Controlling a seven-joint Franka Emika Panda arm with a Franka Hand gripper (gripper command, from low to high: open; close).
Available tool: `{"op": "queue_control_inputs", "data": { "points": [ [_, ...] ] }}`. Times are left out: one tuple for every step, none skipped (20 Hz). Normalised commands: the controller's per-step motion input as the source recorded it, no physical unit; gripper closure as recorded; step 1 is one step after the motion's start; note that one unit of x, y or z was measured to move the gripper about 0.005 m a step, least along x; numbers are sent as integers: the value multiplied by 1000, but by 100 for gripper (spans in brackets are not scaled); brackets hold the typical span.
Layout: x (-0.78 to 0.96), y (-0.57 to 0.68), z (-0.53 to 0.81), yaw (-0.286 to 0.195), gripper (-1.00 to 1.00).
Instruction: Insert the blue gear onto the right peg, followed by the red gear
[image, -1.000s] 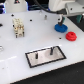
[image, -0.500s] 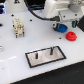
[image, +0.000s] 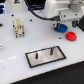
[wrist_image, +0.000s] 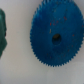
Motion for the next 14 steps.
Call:
{"op": "queue_control_inputs", "data": {
  "points": [
    [-403,0,-231,0,-100],
    [-491,-34,-346,0,-100],
    [-517,-34,-346,0,-100],
    [-523,-34,-311,0,-100],
    [-506,-46,-291,0,-100],
    [-460,-54,-237,0,-100],
    [-431,-83,-200,0,-100],
    [-406,-117,-134,0,-100],
    [-320,-69,-63,0,-100],
    [-103,-14,0,0,-100],
    [-111,-57,-103,0,-100],
    [-108,-22,-194,0,-100],
    [-184,-21,-229,0,100],
    [-69,0,-34,0,100]
  ]
}}
